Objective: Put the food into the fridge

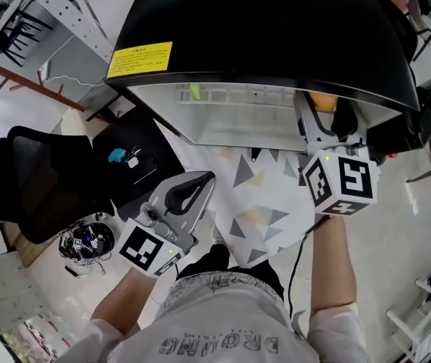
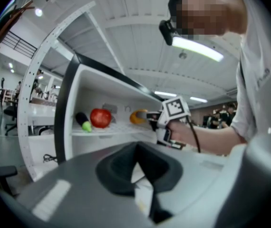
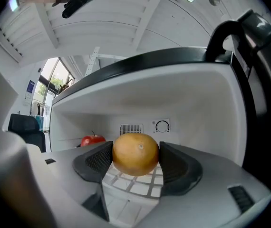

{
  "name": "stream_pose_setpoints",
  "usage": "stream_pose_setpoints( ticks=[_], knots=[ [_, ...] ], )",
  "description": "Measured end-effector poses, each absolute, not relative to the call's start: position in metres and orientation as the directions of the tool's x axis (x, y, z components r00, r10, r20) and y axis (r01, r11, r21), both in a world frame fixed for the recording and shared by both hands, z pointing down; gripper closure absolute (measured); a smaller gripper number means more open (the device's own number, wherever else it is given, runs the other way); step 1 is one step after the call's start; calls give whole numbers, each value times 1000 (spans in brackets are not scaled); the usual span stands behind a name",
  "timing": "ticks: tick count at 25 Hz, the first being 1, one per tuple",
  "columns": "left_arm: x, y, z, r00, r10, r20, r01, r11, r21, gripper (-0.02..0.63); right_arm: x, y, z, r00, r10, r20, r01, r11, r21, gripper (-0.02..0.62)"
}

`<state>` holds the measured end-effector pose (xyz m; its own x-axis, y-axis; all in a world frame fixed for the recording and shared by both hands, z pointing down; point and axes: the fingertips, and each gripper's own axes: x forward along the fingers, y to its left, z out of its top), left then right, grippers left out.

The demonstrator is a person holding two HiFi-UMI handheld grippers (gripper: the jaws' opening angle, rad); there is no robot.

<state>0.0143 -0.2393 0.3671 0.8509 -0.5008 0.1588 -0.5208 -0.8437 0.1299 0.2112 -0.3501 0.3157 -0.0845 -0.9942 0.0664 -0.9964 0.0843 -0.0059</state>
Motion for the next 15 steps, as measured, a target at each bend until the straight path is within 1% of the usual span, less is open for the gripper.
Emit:
stream_pose_setpoints(
  ticks=[8, 15],
  knots=[
    [17, -247, 377, 853, -495, 168, -518, -841, 154, 600, 219, -370, 323, -50, -995, 89, -997, 55, 49, 296],
    [18, -253, 379, 854, -494, 163, -517, -841, 162, 600, 225, -381, 336, -1, -988, 152, -995, 16, 99, 296]
  ],
)
